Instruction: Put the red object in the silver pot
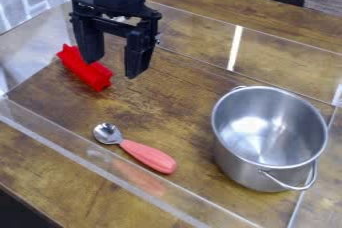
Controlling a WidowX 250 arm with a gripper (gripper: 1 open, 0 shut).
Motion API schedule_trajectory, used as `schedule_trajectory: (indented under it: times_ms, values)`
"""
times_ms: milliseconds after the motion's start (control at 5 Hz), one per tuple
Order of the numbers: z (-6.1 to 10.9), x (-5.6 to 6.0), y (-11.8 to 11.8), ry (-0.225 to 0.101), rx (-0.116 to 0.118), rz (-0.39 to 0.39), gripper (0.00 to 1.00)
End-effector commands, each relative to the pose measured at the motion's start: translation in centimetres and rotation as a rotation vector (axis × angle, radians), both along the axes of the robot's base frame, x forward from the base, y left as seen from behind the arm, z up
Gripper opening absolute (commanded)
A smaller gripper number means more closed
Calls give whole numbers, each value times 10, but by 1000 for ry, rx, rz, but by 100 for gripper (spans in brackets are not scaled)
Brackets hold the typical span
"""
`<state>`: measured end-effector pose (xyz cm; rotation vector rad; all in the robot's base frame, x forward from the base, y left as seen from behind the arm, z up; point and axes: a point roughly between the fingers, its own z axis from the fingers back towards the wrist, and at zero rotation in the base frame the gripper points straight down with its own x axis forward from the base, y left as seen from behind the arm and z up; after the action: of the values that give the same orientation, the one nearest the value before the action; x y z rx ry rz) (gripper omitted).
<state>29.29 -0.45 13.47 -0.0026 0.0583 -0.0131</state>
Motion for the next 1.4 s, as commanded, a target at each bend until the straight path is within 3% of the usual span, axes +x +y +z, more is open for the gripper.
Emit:
schedule_trajectory:
  times_ms: [0,400,800,1000,1200]
  values:
    - [-11,5,1,22,4,31,100]
    - [3,13,52,-52,11,513,100]
    - [-14,25,77,-79,-45,966,100]
    - [-34,26,84,-80,-66,1105,100]
    - [-54,28,91,-69,-85,1196,100]
